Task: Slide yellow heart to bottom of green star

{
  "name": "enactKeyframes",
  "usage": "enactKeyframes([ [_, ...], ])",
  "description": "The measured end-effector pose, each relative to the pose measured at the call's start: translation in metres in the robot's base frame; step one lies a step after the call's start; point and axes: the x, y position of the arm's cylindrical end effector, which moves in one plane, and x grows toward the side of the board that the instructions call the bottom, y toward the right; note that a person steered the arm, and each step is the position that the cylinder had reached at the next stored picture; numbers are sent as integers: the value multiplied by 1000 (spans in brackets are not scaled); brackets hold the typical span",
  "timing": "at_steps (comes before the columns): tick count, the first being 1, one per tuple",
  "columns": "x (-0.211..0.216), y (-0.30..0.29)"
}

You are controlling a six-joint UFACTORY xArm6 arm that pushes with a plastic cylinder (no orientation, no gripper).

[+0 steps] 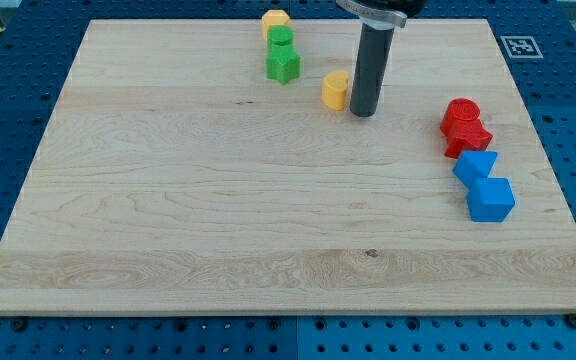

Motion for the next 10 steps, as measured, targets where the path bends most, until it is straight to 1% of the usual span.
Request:
enactKeyframes([
  [3,-1,-1],
  [6,-14,-3],
  [10,-20,-67],
])
